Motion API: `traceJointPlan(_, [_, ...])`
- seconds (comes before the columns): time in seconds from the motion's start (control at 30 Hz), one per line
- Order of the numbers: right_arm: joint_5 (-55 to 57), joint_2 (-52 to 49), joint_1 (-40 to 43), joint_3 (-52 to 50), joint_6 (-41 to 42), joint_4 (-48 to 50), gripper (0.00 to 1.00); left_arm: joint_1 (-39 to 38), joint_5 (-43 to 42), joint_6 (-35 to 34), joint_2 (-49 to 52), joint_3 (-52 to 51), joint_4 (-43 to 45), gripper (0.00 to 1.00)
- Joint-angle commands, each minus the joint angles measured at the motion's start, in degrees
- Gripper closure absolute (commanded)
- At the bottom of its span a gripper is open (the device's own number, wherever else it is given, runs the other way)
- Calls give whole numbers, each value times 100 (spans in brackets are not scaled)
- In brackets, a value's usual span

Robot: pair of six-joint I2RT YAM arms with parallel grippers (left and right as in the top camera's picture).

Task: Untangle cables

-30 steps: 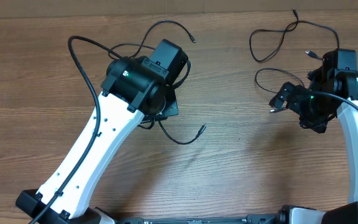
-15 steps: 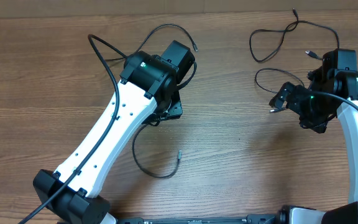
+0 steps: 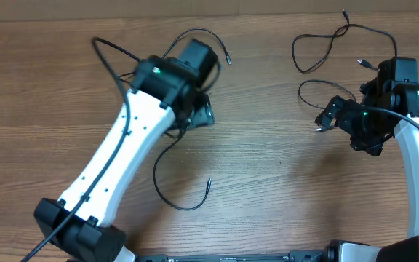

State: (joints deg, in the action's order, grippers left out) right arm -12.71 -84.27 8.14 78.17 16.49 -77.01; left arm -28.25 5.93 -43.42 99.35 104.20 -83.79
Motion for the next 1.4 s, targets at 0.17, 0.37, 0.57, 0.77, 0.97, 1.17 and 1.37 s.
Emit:
traceJointPlan(0.17, [-20,116,-31,-35,-9,28,0,597,938,-785,173,-24,966,0])
traceJointPlan(0.37, [-20,116,-31,-35,-9,28,0,831,1115,-1003,752,-24,1495,0])
traceJointPlan(0.57, [-20,116,-31,-35,-9,28,0,1281,992,-1246,1488,-24,1578,0])
traceJointPlan(0.77, [-20,116,-31,-35,-9,28,0,1790,92,-1115,2011,-24,2026,0])
traceJointPlan(0.97, [-20,116,-31,-35,-9,28,0,2022,-13,-890,2295,-24,2608,3])
traceJointPlan(1.17, [-20,116,-31,-35,-9,28,0,2035,2,-391,2317,-24,3014,16])
traceJointPlan(1.37, [-20,116,-31,-35,-9,28,0,2035,0,-387,2317,-24,2975,64])
